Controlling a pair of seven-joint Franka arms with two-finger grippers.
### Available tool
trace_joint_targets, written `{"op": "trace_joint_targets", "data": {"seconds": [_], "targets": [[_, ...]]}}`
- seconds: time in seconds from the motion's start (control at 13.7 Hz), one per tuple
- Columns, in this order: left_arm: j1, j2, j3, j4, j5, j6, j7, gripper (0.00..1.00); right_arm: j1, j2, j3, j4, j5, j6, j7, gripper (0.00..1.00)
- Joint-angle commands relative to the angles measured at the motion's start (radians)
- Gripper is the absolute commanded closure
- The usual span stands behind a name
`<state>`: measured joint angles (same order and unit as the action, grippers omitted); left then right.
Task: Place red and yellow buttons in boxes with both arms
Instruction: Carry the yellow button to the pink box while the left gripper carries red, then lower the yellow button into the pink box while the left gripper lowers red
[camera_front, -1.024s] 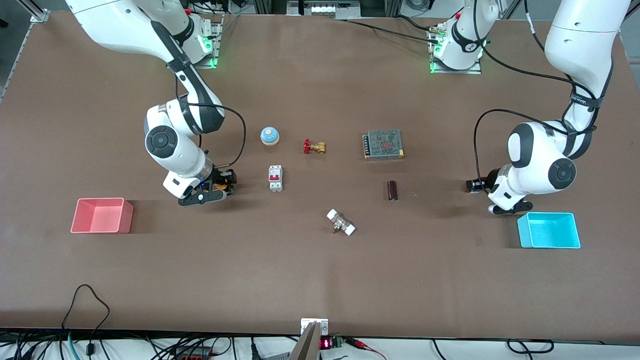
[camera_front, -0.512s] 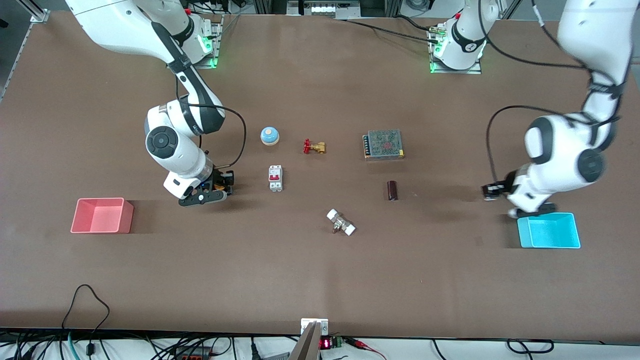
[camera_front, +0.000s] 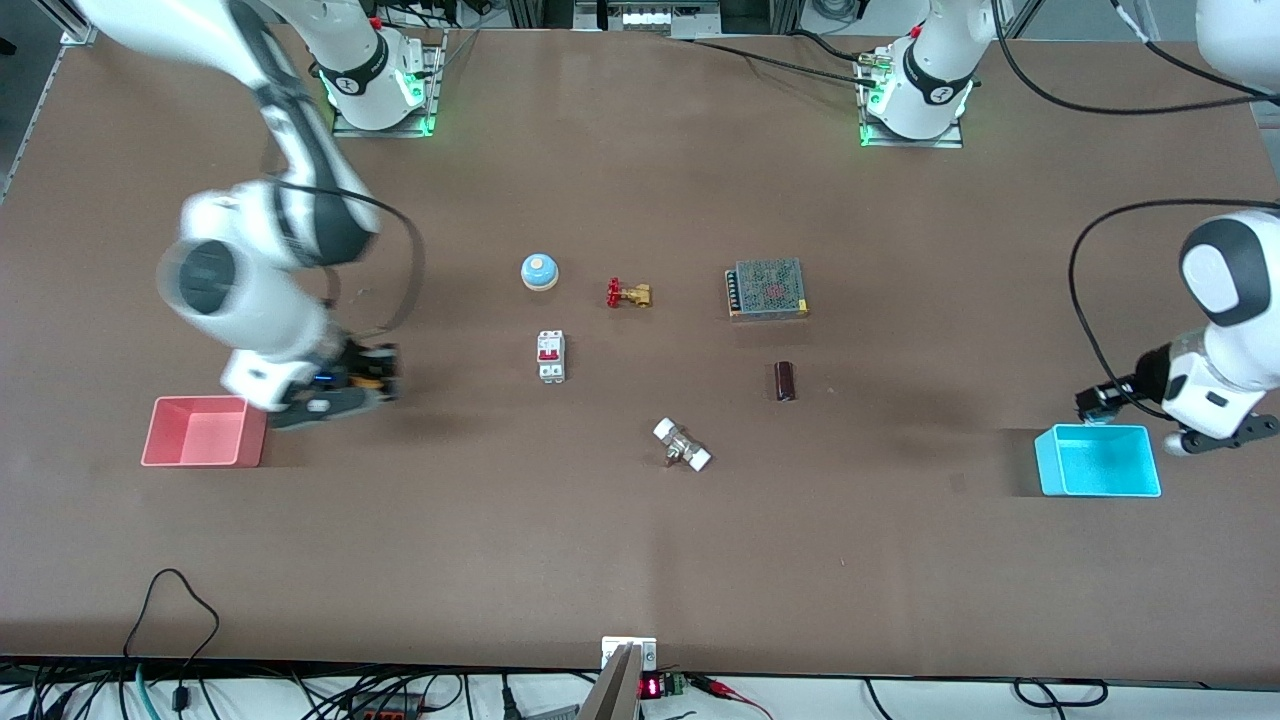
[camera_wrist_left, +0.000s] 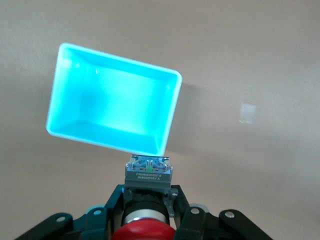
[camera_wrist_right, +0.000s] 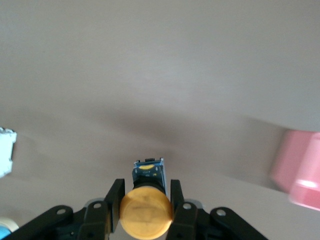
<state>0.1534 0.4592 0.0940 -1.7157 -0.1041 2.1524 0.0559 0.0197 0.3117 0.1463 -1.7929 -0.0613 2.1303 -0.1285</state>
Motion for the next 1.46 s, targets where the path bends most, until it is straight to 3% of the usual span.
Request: {"op": "trace_joint_targets", "data": {"seconds": [0.0,0.22,0.37,0.59,0.88,1.39], "targets": [[0.023,0.139,0.003,0.166,-0.017,-0.016,0.088,0.81,-0.156,-0.037,0.012,0.038,-0.005,-0.056,-0.268,0.74],[0.023,0.199,0.003,0.266,-0.016,-0.028,0.128,0.83,-0.24,-0.004,-0.029,0.052,-0.009,-0.032,-0.448,0.74],[0.023,0.232,0.003,0.306,-0.016,-0.031,0.134,0.83,-0.253,0.061,-0.068,0.056,-0.032,0.064,-0.532,0.74],[0.043,0.265,0.003,0.307,-0.016,-0.031,0.166,0.84,-0.28,0.141,-0.07,0.056,-0.031,0.216,-0.573,0.74],[0.058,0.289,0.003,0.311,-0.016,-0.031,0.17,0.84,-0.285,0.21,-0.07,0.052,-0.025,0.315,-0.588,0.74],[0.063,0.335,0.001,0.335,-0.019,-0.029,0.19,0.83,-0.306,0.248,-0.071,0.023,-0.018,0.324,-0.614,0.72]]}}
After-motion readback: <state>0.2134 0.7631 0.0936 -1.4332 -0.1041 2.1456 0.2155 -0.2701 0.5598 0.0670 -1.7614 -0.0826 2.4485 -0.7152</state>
